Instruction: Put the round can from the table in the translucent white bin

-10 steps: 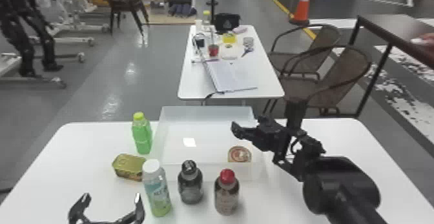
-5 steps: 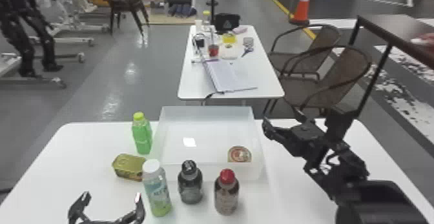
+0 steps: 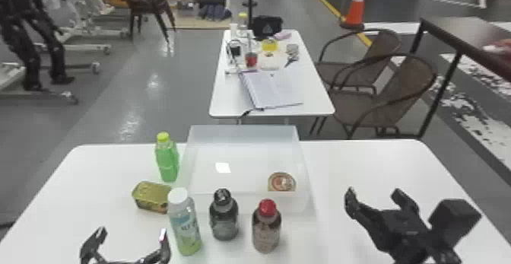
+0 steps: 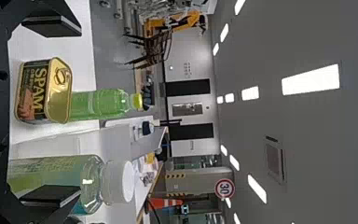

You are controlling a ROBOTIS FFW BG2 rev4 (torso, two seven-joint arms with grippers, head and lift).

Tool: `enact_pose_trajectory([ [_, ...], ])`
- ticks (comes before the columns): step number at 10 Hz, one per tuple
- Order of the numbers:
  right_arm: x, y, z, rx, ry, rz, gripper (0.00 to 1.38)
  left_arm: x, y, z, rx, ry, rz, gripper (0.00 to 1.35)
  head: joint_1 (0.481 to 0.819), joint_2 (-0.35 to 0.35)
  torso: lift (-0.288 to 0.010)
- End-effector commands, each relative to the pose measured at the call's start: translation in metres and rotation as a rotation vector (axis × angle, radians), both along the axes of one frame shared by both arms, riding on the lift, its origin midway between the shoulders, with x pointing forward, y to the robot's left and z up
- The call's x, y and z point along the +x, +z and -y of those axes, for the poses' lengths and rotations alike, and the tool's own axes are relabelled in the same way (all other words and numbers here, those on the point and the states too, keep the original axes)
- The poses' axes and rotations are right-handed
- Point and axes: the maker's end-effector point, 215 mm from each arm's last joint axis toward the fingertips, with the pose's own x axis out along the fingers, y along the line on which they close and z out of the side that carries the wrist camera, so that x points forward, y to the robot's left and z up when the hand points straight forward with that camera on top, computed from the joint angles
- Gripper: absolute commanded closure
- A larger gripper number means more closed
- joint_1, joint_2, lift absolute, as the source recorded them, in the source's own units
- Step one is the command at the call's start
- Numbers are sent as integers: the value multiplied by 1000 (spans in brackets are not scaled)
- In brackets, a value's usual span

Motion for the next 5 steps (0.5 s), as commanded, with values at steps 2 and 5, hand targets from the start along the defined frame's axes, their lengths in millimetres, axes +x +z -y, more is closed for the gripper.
enact_pose_trajectory([
  [2,-33,-19,19,-14,-65,-32,68,1,2,-1,16,1,-1,113,549,0,-100],
  [5,-45,-27,25,-166,-32,-65,79,7,5,1,31,-1,3,113,549,0,-100],
])
